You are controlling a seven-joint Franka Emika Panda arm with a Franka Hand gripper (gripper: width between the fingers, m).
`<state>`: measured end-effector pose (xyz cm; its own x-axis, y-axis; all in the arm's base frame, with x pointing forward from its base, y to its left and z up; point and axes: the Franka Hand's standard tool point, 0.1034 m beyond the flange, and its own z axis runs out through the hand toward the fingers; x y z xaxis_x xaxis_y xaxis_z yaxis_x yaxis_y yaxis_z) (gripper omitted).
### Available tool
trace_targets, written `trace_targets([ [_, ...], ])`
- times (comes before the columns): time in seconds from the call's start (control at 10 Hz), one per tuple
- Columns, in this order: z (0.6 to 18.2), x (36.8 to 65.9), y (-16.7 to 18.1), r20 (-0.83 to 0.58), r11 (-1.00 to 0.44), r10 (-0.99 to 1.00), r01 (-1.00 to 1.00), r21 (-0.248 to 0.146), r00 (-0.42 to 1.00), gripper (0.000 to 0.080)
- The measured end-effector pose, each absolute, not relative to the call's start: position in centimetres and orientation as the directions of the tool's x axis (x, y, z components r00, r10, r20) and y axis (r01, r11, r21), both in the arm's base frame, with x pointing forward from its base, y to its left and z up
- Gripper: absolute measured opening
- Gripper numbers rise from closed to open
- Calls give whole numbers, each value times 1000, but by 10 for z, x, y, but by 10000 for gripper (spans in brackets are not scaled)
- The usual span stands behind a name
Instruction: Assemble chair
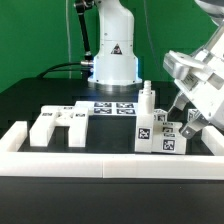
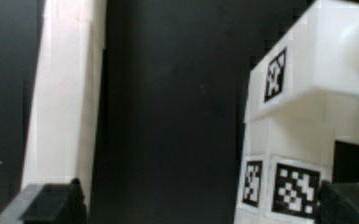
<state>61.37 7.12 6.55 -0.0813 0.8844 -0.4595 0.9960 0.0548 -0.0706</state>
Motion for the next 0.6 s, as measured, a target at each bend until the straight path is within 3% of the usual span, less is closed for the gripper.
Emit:
trace_targets([
  [0.2, 71, 624, 52, -360, 40, 932, 998, -42, -52, 649],
  [0.4, 73, 629, 40, -304, 36, 952, 999, -39, -47, 649],
  [0.6, 90, 634, 39, -292, -20, 956, 999, -30, 11, 649],
])
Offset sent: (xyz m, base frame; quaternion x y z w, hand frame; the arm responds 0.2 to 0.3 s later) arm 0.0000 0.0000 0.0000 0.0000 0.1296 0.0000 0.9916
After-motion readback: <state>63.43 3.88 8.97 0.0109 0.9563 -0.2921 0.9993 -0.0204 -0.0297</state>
